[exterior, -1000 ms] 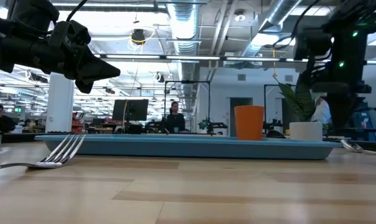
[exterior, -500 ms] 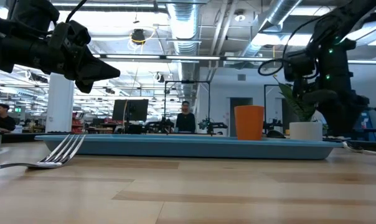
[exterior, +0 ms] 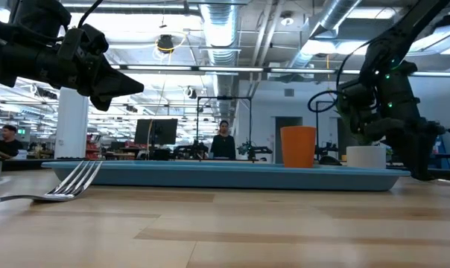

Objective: Pick and place plate/cup/fork/spoon on tray
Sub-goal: Put the orange spoon on the blue tray

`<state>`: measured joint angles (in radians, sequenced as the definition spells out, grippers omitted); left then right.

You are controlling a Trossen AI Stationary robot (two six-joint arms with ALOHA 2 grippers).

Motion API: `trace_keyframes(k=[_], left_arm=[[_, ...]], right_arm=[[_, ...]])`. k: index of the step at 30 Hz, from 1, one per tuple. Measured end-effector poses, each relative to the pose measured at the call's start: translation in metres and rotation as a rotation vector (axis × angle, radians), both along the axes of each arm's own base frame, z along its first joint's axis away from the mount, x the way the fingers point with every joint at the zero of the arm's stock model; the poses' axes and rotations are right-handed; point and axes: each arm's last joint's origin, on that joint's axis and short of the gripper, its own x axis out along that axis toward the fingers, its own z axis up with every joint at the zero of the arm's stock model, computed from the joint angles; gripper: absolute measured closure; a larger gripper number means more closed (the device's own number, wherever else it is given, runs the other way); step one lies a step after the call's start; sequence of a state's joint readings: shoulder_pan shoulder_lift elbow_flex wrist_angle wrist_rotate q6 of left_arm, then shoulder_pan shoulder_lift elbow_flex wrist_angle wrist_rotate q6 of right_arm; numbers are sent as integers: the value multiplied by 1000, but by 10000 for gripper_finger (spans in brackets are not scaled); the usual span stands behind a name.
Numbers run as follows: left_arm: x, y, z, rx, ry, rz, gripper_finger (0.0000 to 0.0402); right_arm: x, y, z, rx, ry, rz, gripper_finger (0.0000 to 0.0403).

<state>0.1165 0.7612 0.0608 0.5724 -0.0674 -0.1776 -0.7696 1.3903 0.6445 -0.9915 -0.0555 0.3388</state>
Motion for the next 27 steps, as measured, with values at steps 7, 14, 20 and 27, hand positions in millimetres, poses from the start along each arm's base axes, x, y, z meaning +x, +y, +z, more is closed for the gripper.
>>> trace_keyframes(k=[7,14,20,27], left_arm=[[0,0,0,0,0,0,400],[0,0,0,0,0,0,400],[0,0,0,0,0,0,400],[0,0,0,-1,0,0,400]], right_arm=[[2,-2,-8,31,26,11,292],[3,-1,-8,72,-12,17,338],[4,0,-7,76,-28,21,383],[0,2,10,-27,-96,22,395]])
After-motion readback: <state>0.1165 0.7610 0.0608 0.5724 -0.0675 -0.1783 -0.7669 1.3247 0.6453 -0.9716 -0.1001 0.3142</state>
